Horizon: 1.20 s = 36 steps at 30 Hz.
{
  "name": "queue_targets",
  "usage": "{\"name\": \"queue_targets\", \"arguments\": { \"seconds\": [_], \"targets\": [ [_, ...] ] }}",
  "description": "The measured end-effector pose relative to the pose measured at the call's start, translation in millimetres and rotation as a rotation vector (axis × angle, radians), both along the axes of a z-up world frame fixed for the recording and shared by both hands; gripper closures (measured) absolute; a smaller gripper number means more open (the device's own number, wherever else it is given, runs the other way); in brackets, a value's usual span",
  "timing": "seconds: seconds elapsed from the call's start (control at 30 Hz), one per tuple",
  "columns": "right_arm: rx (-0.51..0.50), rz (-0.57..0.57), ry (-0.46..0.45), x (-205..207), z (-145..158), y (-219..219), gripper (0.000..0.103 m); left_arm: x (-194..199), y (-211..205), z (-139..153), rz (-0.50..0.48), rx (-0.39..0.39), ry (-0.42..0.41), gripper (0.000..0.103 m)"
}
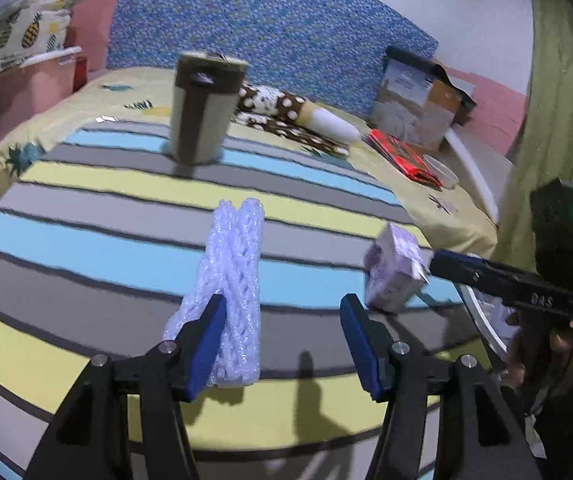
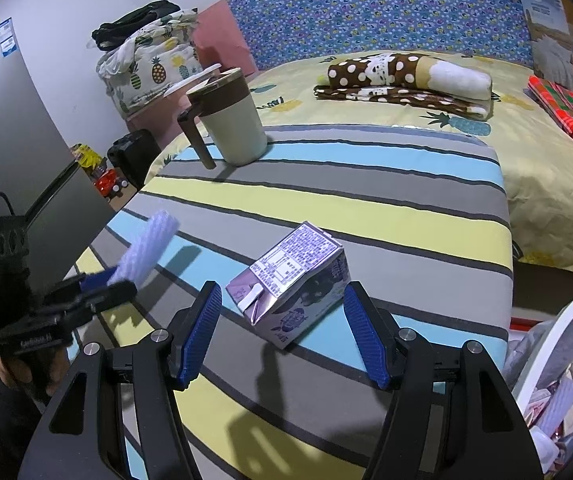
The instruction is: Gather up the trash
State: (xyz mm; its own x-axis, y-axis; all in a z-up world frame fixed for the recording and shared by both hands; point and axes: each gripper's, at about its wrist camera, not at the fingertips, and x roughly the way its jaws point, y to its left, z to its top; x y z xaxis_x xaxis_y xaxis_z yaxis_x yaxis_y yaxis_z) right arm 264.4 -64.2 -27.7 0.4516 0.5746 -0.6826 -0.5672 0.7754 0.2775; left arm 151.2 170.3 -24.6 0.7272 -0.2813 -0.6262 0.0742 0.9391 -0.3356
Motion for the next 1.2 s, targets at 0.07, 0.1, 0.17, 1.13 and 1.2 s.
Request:
{"name": "queue_targets", "arguments": {
  "seconds": [0.07, 0.1, 0.17, 1.13, 1.2],
  "targets": [
    [-0.003, 0.005, -0.002, -2, 1, 1, 0.038, -3, -7, -2, -0.041, -0.014, 0.014, 0.042],
    [-0.003, 0.007, -0.004, -3, 1, 1, 0.038, -6, -14, -3, -0.078, -0.018, 0.019, 0.042],
    [-0.003, 0.012, -0.008, -6, 3, 1, 0.038, -12, -28, -4, -0.139, 0.006, 0.019, 0.043],
    [0.196, 0.145, 0.185, -50, -1, -40, 0.045, -85, -136, 27, -0.484, 0.336, -0.140, 0.085],
    [0.222, 0.157, 0.220, -50, -5, -41, 0.051, -87, -141, 30, -0.503, 0.350, -0.162, 0.085]
  ]
}}
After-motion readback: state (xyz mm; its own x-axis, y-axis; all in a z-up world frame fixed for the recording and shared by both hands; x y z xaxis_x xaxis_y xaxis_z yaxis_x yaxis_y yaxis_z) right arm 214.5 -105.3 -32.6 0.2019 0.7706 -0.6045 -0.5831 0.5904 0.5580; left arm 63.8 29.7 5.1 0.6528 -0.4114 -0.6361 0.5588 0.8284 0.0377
